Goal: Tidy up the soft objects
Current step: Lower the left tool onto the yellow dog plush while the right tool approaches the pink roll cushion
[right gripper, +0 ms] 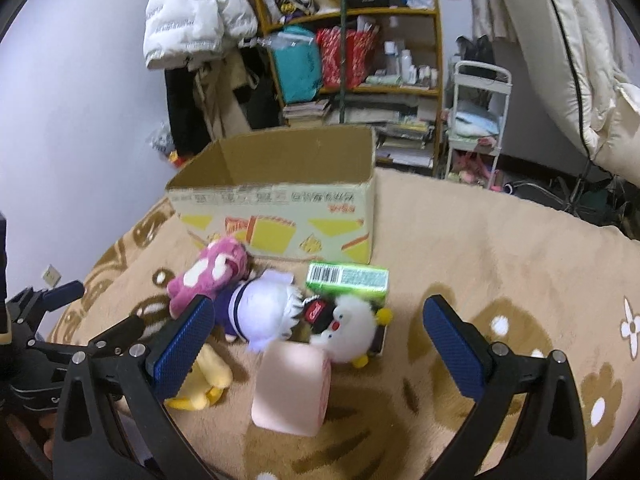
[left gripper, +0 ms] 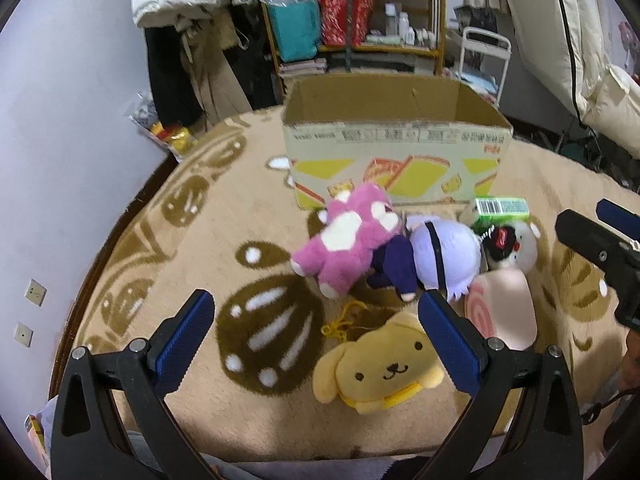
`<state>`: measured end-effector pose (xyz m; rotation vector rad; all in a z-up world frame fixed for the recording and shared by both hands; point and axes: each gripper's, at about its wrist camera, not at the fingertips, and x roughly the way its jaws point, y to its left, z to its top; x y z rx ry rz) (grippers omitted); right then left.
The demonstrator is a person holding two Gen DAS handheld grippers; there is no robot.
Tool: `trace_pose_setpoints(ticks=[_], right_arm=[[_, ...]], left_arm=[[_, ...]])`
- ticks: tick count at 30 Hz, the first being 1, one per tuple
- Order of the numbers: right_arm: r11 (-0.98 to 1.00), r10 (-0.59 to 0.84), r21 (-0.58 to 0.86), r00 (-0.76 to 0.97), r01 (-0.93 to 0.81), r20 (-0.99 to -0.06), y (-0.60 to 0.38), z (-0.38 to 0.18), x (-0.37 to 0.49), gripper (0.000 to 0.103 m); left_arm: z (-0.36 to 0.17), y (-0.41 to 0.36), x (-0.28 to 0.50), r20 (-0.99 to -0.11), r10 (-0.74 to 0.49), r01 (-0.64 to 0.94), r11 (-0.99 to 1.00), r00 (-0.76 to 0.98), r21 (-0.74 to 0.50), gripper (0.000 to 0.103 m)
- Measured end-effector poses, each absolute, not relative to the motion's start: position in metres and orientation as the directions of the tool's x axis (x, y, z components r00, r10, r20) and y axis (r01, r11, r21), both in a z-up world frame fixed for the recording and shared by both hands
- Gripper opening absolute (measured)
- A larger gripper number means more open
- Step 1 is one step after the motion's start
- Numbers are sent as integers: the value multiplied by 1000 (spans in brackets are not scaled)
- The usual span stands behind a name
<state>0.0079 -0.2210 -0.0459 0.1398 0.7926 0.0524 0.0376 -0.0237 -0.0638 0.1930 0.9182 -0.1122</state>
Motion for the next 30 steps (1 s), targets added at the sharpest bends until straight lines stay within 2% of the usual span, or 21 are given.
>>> trace_pose_setpoints(ticks=[6,15,30], right_arm=[[993,88,121,638,7,-765,-216,-59,15,103],[983,127,177,527,46,-840,-224,-83,28,100],[977,184,211,397,24,-899,-215,-112,37,97]], left_arm=[[-78,-32,44,-843,-27,220,969,537,109,101],[-104,-48,51,-902,-35,287,953,430,100,101],[-144,-64,62,-964,-25,332,941,265,67,101]])
